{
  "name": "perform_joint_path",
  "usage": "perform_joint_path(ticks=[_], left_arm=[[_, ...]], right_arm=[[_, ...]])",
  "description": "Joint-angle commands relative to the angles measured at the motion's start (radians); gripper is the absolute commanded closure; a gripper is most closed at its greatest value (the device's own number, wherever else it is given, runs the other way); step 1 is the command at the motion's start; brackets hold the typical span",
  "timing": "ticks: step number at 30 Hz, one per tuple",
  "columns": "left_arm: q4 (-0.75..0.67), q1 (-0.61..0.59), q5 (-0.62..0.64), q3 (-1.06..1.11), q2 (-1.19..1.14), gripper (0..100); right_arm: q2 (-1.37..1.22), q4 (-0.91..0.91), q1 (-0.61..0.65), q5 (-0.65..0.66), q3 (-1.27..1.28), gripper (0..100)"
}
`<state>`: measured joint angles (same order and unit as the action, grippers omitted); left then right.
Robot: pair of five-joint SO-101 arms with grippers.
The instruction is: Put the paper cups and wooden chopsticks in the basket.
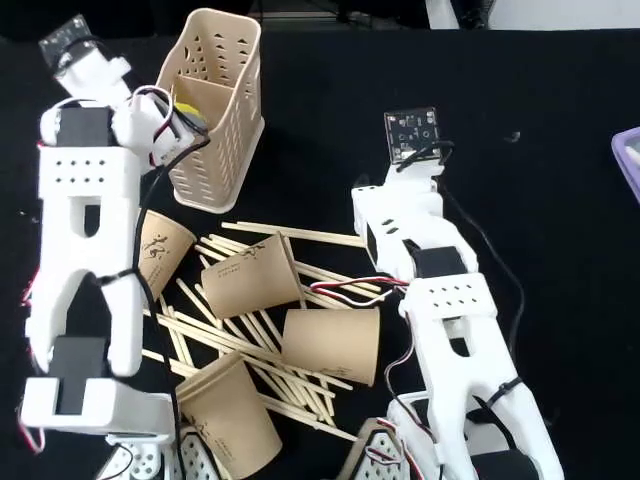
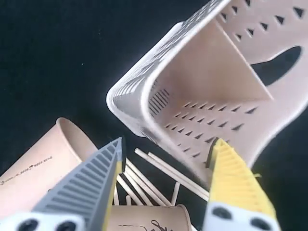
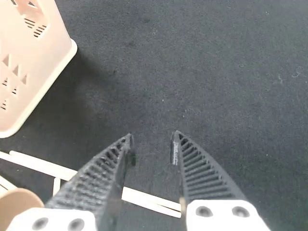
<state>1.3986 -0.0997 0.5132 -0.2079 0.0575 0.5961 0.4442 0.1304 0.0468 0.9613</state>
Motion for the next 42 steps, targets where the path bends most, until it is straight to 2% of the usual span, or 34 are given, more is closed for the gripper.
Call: perform_joint_path(ticks=[1,5,8,15,18,20,22,25,27,37,42], left_arm=[[-0.018,-0.01,-0.002,-0.053,-0.043,74],[-0.034,-0.01,-0.02,-0.056,-0.066,88],[-0.058,-0.01,-0.173,-0.061,-0.069,98],[-0.153,-0.01,-0.442,-0.094,-0.069,97],[-0.219,-0.01,-0.503,-0.067,-0.071,97],[-0.245,-0.015,-0.503,-0.042,-0.071,95],[-0.249,-0.018,-0.476,-0.027,-0.071,89],[-0.249,-0.018,-0.39,-0.015,-0.071,79],[-0.252,-0.018,-0.33,-0.019,-0.071,76],[-0.348,-0.015,-0.308,-0.015,-0.074,76],[-0.35,0.042,-0.304,-0.016,-0.166,78]], right_arm=[[-0.005,-0.025,-0.008,0.008,-0.004,86.4],[-0.005,-0.025,-0.008,0.008,-0.004,86.4],[-0.005,-0.025,-0.008,0.008,-0.004,86.4],[-0.005,-0.025,-0.008,0.008,-0.004,86.4],[-0.005,-0.023,-0.008,0.008,-0.002,86.4],[-0.005,-0.023,-0.009,0.008,-0.002,86.4],[-0.005,-0.023,-0.009,0.008,-0.002,86.4],[-0.005,-0.023,-0.009,0.008,-0.002,86.4],[-0.005,-0.023,-0.009,0.008,-0.002,86.4],[0.001,-0.02,-0.014,0.008,-0.002,86.4],[0.002,-0.017,-0.058,0.008,-0.01,86.4]])
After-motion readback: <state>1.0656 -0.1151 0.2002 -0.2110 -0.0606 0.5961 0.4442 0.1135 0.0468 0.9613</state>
